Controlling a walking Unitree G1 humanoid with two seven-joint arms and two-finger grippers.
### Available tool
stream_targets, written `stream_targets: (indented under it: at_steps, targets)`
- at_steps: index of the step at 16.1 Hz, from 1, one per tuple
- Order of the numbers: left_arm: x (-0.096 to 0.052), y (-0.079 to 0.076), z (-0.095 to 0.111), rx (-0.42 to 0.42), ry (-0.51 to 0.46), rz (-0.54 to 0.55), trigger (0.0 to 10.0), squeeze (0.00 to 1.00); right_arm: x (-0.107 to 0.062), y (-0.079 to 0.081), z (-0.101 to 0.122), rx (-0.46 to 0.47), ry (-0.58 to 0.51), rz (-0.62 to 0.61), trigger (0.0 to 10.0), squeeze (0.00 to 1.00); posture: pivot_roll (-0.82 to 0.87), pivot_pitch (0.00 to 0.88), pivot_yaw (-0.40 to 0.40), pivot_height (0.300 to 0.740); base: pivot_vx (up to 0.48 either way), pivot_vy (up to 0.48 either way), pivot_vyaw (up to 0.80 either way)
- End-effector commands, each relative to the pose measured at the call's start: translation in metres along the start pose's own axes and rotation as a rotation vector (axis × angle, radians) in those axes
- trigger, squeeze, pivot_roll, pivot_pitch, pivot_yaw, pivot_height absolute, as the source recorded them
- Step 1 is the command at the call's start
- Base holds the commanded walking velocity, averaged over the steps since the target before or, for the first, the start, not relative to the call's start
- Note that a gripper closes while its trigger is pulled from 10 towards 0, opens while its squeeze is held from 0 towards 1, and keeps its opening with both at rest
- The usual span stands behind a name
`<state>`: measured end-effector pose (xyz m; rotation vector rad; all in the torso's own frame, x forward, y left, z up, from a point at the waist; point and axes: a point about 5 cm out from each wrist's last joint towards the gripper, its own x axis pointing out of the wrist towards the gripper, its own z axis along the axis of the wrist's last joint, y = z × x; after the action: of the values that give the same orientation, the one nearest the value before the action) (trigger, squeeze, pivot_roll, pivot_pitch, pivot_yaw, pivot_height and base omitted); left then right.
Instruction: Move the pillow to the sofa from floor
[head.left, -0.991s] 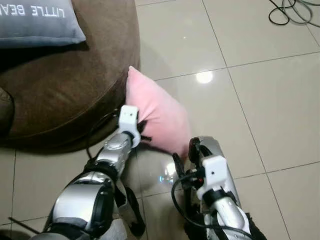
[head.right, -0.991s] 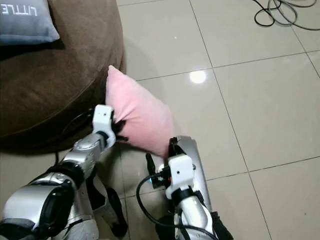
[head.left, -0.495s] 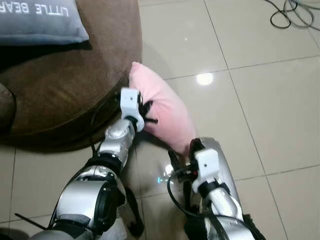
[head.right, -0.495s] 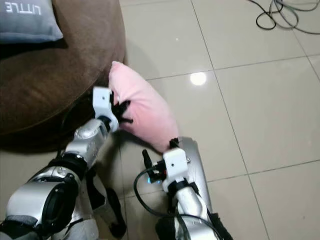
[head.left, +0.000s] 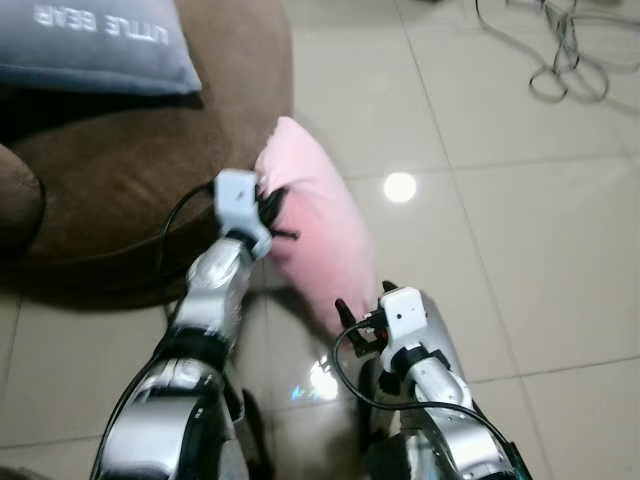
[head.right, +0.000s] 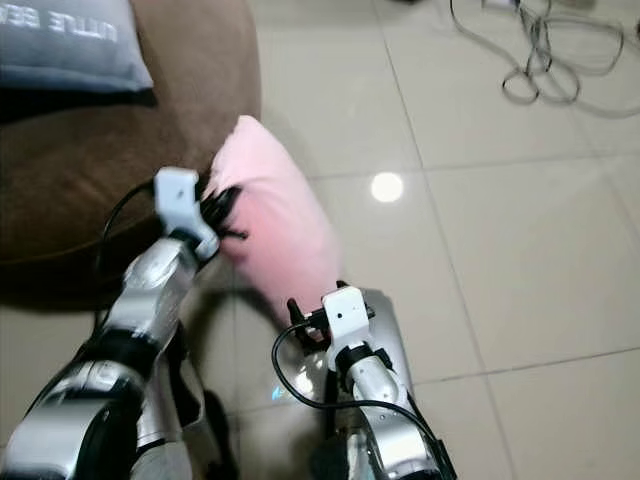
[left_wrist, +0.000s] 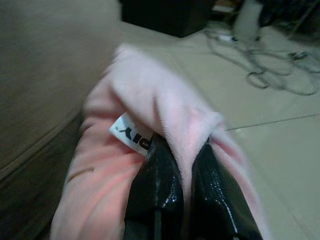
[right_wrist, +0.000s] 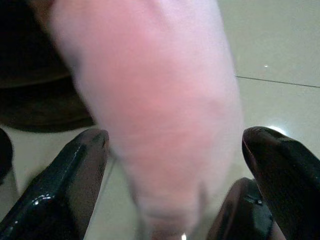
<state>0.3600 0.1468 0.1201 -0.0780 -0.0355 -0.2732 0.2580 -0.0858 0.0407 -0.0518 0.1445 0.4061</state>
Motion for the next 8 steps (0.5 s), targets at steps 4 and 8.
stream_targets:
  at_steps: [4, 8]
  targets:
    - [-0.044, 0.040, -0.025, 0.012, 0.052, 0.198, 0.0, 0.00, 0.007, -0.022, -0.008, -0.001, 0.044, -0.053, 10.0, 0.11, 0.09, 0.148, -0.112, 0.471, 0.000, 0.000, 0.00]
    - [-0.054, 0.041, -0.032, -0.010, 0.045, 0.284, 0.0, 0.00, 0.020, -0.027, 0.000, -0.023, 0.024, -0.012, 10.0, 0.11, 0.14, 0.126, -0.172, 0.471, 0.000, 0.000, 0.00]
